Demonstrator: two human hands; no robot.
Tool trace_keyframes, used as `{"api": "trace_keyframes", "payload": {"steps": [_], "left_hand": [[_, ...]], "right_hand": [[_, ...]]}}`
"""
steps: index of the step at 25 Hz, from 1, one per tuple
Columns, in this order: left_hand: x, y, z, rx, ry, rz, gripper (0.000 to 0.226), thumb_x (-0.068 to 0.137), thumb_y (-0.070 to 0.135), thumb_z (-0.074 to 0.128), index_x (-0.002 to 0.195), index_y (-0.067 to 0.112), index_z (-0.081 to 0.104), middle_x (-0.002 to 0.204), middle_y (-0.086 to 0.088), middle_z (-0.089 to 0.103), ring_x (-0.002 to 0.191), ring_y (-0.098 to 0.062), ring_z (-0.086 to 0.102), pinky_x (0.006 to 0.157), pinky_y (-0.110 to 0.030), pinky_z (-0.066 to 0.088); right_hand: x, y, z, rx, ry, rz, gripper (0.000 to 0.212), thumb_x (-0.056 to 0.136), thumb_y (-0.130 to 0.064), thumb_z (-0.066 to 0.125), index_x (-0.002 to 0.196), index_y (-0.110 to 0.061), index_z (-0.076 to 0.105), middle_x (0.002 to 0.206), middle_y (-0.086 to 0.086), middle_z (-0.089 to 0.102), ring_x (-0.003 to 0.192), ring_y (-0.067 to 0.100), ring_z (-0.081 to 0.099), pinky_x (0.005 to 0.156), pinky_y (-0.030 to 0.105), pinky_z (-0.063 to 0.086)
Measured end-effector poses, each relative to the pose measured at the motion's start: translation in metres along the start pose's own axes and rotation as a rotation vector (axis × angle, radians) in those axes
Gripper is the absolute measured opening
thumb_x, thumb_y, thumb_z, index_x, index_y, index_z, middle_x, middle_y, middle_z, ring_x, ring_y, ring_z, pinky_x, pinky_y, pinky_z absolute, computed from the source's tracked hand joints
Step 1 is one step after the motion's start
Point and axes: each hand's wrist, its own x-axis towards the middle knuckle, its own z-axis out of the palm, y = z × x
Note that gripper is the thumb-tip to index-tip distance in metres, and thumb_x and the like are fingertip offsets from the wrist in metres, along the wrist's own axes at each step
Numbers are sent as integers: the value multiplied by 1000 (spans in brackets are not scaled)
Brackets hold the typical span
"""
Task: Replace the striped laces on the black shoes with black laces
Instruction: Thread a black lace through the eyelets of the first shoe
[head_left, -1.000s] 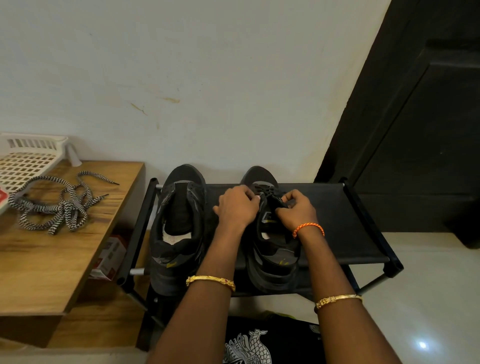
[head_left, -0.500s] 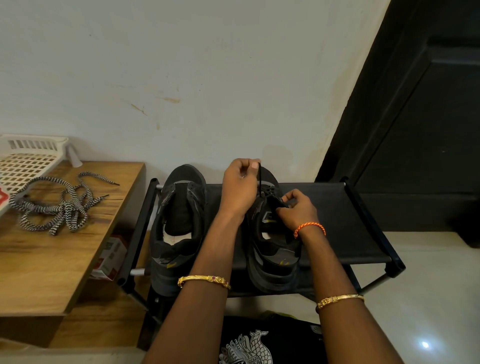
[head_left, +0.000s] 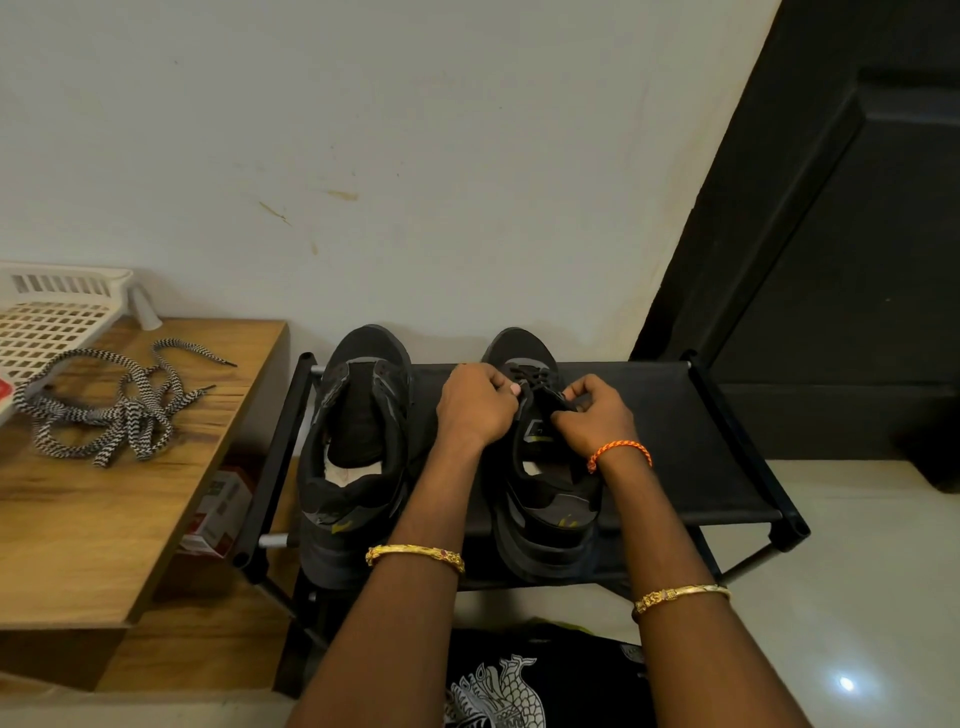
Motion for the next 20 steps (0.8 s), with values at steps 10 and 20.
{"api": "trace_keyframes", "payload": {"steps": [10, 20], "left_hand": [[3, -5, -1, -154, -96, -72, 20, 95, 26, 52, 86, 12, 62, 85, 0, 62, 95, -23, 61, 92, -41, 48], [4, -10, -18, -205, -218, -96, 47, 98, 47, 40, 81, 15, 69, 92, -3, 68, 84, -12, 60, 88, -34, 45]], "right_hand": [[0, 1, 2, 12, 18, -18, 23, 76, -4, 65, 72, -23, 52, 67, -4, 52, 62, 7, 48, 50, 20, 35], [-1, 2, 4, -8, 77, -53, 20, 74, -4, 68, 79, -21, 58, 73, -2, 55, 68, 10, 52, 55, 21, 41]]}}
